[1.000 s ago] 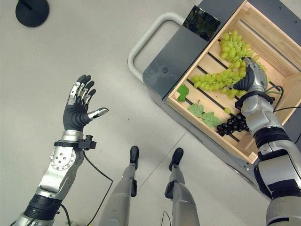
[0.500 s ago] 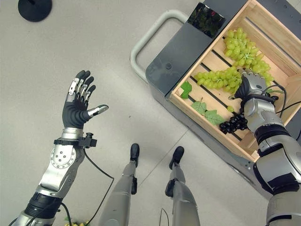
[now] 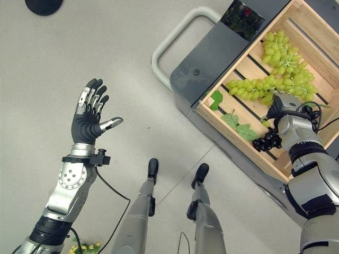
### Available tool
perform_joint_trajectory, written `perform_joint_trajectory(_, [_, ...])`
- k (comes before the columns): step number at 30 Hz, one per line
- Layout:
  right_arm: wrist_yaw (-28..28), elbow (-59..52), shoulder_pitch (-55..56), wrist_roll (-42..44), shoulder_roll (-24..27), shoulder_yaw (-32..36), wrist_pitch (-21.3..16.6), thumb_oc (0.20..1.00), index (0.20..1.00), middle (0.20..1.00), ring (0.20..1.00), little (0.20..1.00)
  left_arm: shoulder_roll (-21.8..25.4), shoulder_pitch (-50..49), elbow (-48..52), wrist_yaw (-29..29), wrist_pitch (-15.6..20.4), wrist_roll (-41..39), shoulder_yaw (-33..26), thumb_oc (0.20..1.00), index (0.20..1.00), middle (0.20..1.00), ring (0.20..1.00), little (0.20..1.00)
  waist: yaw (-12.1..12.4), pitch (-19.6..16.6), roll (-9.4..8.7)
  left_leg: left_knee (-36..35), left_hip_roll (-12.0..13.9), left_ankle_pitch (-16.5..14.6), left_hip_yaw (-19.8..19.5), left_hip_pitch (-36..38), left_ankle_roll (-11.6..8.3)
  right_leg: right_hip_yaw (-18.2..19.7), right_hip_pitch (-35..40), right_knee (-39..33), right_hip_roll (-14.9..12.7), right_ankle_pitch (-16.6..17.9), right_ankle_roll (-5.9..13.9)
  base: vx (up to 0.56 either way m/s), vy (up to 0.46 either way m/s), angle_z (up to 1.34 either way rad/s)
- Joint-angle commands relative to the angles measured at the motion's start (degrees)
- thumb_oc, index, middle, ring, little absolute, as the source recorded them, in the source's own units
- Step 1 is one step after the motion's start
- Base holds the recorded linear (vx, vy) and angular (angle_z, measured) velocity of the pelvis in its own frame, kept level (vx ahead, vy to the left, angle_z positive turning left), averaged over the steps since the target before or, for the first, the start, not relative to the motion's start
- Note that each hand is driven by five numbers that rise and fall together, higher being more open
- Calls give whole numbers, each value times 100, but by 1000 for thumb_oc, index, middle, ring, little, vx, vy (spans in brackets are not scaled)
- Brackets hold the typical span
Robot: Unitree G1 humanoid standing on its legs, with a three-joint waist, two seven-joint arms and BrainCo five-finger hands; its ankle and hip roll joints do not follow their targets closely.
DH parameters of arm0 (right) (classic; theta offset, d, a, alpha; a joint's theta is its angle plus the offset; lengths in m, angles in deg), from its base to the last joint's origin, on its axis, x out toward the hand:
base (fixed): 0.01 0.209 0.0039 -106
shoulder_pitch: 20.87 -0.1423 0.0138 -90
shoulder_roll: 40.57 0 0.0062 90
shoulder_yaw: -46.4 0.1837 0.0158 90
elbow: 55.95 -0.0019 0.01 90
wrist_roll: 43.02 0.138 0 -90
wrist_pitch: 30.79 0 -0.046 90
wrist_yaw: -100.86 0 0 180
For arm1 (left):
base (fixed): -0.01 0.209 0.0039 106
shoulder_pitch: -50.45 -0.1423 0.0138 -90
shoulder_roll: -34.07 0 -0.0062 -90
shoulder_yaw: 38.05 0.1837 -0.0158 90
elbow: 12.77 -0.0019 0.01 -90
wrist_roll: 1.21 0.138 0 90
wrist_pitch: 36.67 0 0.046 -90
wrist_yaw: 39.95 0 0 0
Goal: Pick up the fruits from the basket on one side to the basket on the other side
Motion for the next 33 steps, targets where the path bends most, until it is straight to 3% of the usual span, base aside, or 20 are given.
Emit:
perform_joint_trajectory(1, [290, 383, -584, -159, 317, -458, 179, 1000, 1000, 1000, 1000, 1000, 50, -50, 764, 98, 284, 192, 14, 1000, 1000, 1000, 1000, 1000, -20, 99, 115, -29, -22, 208, 155, -152, -195, 129, -151, 604, -186, -318, 697, 13, 17, 6])
perform_joint_trajectory(22, [1091, 375, -979, 44, 353, -97, 422, 1000, 1000, 1000, 1000, 1000, 253, -44, 848, 293, 272, 279, 34, 1000, 1000, 1000, 1000, 1000, -60, 99, 11, -16, 45, 190, 69, -199, -201, 30, -303, 939, -142, -584, 637, 9, -14, 1])
perform_joint_trajectory(33, [1166, 419, -1294, -29, 556, -353, 446, 1000, 1000, 1000, 1000, 1000, 343, 41, 834, 370, 285, 306, 189, 1000, 1000, 1000, 1000, 1000, -54, 99, 38, -151, 45, 245, 95, -93, -214, 14, -287, 910, -116, -568, 655, 3, -2, 0])
